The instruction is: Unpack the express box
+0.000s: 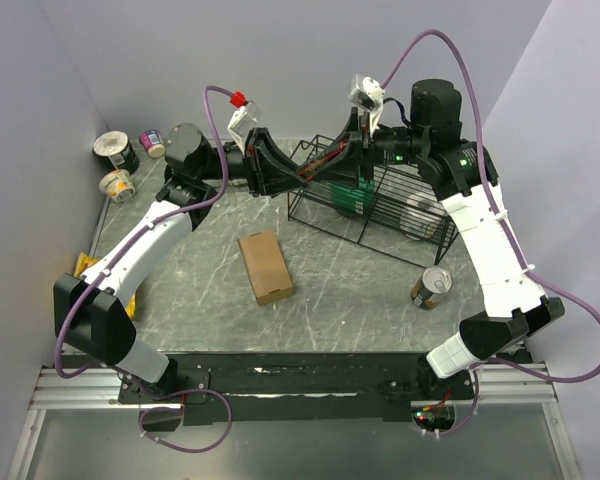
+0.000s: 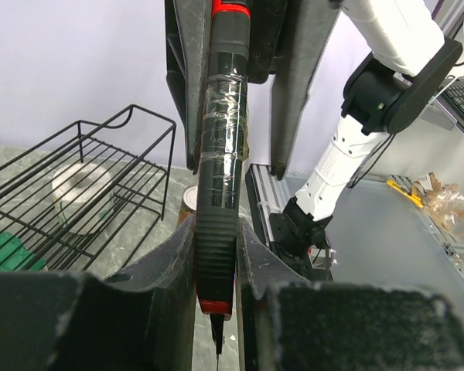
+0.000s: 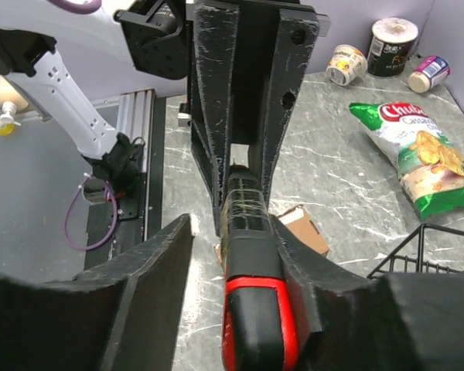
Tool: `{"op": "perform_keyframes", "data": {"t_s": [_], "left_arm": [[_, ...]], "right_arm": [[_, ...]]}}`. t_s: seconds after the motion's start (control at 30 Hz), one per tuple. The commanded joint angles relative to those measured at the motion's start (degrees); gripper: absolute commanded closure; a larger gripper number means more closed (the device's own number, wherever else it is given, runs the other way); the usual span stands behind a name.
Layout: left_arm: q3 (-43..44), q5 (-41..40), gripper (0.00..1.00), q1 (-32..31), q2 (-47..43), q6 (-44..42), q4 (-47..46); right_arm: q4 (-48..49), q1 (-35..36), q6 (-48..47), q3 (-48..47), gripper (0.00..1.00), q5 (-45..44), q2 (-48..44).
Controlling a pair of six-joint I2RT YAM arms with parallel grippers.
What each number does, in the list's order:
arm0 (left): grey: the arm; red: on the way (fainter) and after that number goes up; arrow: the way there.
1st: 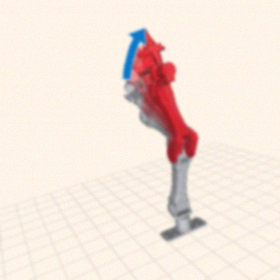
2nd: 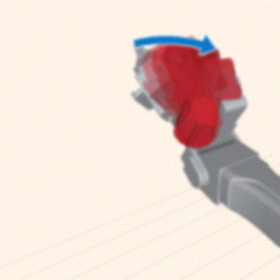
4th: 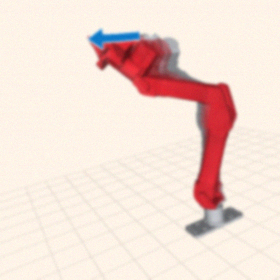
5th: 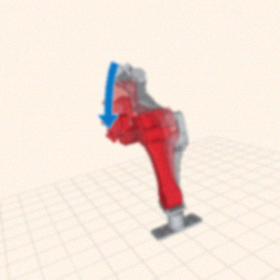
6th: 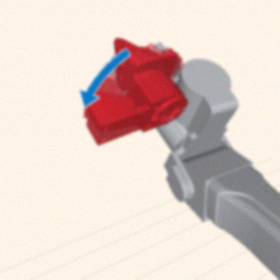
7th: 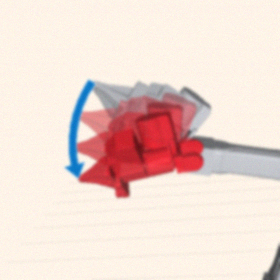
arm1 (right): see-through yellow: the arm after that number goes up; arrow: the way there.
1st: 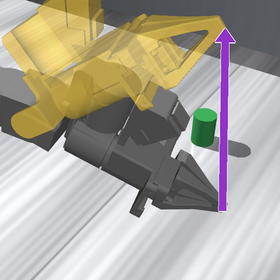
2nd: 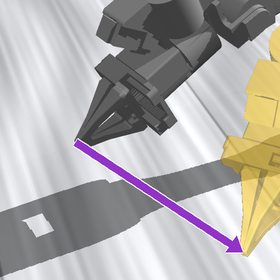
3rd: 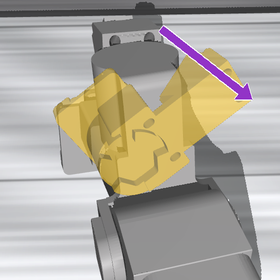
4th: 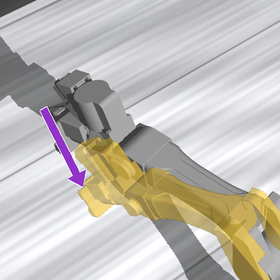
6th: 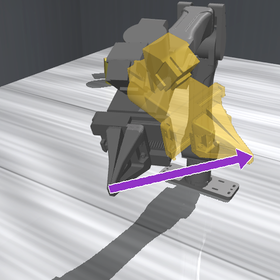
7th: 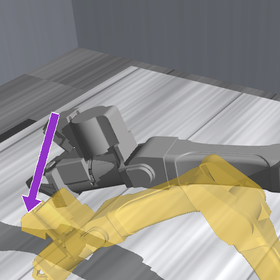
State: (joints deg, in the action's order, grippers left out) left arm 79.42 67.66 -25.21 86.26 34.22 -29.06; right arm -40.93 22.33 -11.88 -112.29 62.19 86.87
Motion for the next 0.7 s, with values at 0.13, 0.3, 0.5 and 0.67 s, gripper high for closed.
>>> {"op": "perform_keyframes", "data": {"t_s": [0.13,0.3,0.5,0.67], "left_arm": [[2.32,-1.30,0.99,-0.28,0.49,0.59,-3.20],[2.23,-1.74,0.99,-0.28,0.40,-1.08,-0.93],[3.29,-8.66,0.54,2.61,-1.79,-18.80,24.14],[-0.92,-17.37,0.48,11.12,-10.47,-48.59,49.93]], "right_arm": [[3.31,1.23,2.47,-0.30,0.66,1.96,0.14],[3.84,1.32,3.79,-0.21,1.00,1.71,0.40],[1.47,1.23,6.52,-1.87,1.00,-20.24,-1.61],[2.24,0.78,2.13,5.29,1.00,-28.14,-6.95]]}}
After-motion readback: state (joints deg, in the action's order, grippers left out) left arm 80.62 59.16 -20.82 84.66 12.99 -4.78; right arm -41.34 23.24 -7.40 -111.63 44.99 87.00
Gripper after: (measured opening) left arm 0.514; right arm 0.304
